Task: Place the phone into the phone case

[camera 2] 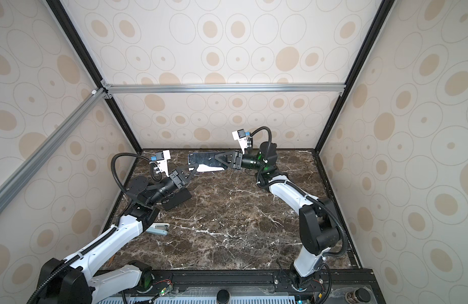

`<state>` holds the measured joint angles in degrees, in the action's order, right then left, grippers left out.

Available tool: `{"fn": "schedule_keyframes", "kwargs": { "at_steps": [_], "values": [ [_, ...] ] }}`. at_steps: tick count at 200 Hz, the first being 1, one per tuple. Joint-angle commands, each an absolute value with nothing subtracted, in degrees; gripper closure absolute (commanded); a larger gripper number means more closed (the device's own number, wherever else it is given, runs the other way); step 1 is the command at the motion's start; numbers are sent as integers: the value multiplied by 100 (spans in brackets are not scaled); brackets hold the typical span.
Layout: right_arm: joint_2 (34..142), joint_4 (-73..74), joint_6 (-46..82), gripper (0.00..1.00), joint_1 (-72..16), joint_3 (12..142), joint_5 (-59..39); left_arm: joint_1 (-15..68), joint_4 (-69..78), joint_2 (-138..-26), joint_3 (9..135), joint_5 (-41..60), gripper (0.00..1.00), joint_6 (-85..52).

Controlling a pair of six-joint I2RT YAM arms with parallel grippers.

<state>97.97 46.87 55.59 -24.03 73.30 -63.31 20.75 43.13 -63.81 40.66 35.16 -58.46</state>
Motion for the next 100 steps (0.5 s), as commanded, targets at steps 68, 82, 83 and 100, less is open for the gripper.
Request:
{"fn": "schedule_keyframes", "kwargs": {
  "at_steps": [68,82,83,100],
  "values": [
    [8700,1466,3309,100,-2366,7692,-5583,1964,1822,-5989,4824,1917,33,-4403],
    [8433,539,2783,100,-2280,7763,-4848,1935,1174,-6050,4924,1485,32,-4124],
    [8413,485,2758,100,-2269,7766,-4802,1934,1137,-6057,4932,1445,32,-4114],
    [8168,-342,2354,100,-2175,7802,-4005,1874,597,-6211,4930,845,33,-3998]
  ]
}}
